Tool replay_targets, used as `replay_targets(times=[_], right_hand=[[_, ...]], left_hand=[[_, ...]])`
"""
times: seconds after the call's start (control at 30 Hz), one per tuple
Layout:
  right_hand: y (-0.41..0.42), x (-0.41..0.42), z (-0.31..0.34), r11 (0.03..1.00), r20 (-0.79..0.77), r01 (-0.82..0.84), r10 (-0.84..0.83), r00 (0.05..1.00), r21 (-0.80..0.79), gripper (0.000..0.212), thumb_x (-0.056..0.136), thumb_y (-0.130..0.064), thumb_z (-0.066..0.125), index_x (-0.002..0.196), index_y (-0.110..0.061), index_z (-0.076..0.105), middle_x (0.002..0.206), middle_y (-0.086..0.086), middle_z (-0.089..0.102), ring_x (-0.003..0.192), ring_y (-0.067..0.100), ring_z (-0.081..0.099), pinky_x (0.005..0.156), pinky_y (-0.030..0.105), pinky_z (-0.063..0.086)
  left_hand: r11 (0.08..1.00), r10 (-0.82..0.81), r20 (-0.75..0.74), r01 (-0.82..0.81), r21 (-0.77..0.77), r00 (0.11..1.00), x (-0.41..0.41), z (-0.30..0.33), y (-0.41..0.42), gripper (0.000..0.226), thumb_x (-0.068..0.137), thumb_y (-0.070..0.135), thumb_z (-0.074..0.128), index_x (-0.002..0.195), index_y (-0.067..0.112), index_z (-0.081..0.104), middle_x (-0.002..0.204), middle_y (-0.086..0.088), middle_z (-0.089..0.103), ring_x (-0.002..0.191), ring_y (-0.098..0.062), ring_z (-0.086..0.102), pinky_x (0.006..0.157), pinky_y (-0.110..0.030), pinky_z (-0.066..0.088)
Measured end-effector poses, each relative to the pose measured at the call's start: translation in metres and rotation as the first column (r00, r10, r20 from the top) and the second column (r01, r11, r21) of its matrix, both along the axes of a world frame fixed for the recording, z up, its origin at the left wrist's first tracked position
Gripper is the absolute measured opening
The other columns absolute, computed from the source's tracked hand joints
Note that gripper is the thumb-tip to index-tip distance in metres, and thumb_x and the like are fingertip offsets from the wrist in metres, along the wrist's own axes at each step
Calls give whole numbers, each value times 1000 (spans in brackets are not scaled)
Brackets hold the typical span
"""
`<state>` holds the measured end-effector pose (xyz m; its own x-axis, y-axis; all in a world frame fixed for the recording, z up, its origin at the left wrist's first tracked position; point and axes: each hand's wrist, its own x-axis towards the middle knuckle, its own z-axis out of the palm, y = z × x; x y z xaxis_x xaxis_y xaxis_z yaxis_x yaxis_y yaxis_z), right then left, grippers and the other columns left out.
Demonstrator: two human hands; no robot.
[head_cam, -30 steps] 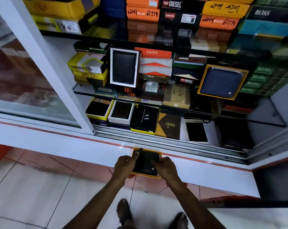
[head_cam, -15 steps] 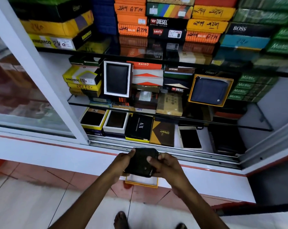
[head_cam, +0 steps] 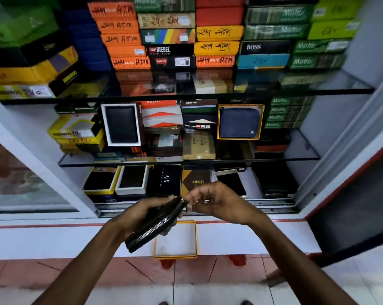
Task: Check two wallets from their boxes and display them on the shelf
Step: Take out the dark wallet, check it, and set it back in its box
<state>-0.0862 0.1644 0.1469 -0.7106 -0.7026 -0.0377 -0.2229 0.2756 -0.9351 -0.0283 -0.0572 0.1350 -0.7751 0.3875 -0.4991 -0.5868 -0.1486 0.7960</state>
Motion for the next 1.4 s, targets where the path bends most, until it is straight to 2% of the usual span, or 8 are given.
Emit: replay_targets(times=[0.13, 0.27, 0.53, 0.73, 0.87, 1.0, 1.27, 1.4], right_hand=[[2, 6, 15, 992, -151, 43, -24, 988, 122, 10, 84, -15, 72, 93, -16, 76, 76, -11, 70, 65, -5, 60, 58, 8, 43], [4, 19, 35, 947, -483, 179, -29, 875, 266, 11, 82, -24, 61, 77, -18, 68, 66, -2, 65, 59, 15, 59, 54, 31, 46], [10, 41, 54, 932, -713, 254, 6, 701, 258, 9, 77, -20, 54, 74, -18, 63, 69, -4, 62, 67, 13, 52, 59, 32, 50], [17, 38, 54, 912, -626, 294, -54, 778, 287, 15, 84, -16, 56, 71, -22, 52, 72, -4, 59, 68, 13, 53, 61, 29, 45], [33, 12, 47, 895, -445, 370, -233, 865, 250, 21, 82, -10, 61, 67, -24, 57, 62, -4, 58, 58, 14, 54, 59, 32, 46], [41, 6, 43, 882, -418, 382, -248, 874, 277, 10, 83, -9, 65, 77, -15, 69, 68, -4, 69, 64, 13, 63, 67, 34, 53], [18, 28, 41, 843, -584, 458, -229, 779, 281, 39, 79, -5, 51, 54, -28, 32, 56, -9, 35, 52, 4, 34, 52, 21, 30], [6, 35, 26, 826, -629, 512, -272, 728, 237, 18, 86, -14, 53, 69, -21, 50, 75, -1, 57, 73, 13, 48, 63, 23, 29]], left_hand=[[995, -73, -46, 70, -78, 996, -3, 12, 2, 39, 97, 33, 45, 101, -3, 61, 66, -3, 68, 54, -15, 60, 52, -26, 46], [981, -86, -44, 77, -176, 995, -9, 13, 1, 43, 91, 42, 58, 98, 1, 66, 70, -6, 68, 57, -17, 61, 53, -26, 47], [942, 148, -88, -168, -289, 985, -19, 12, 6, 39, 92, 43, 55, 95, 6, 69, 75, -10, 71, 61, -19, 68, 54, -25, 53], [904, 370, -20, -365, -221, 929, -29, 2, 11, 45, 90, 44, 59, 115, 7, 65, 95, -13, 74, 90, -28, 69, 75, -40, 56], [960, 204, 76, -184, -212, 976, -26, 5, -3, 42, 85, 35, 65, 117, 7, 64, 109, -15, 68, 97, -24, 65, 69, -34, 57], [967, 164, 109, -138, -213, 980, -21, 9, -7, 41, 75, 25, 71, 110, 4, 67, 94, -10, 73, 81, -23, 72, 63, -35, 61], [870, 484, 200, -493, -5, 852, -31, 22, 31, 21, 93, 6, 57, 110, -6, 53, 100, -25, 68, 86, -36, 71, 64, -51, 60], [785, 560, 266, -605, 131, 784, -40, 36, 62, 14, 94, 3, 56, 104, -6, 54, 99, -26, 64, 90, -40, 64, 59, -54, 57]])
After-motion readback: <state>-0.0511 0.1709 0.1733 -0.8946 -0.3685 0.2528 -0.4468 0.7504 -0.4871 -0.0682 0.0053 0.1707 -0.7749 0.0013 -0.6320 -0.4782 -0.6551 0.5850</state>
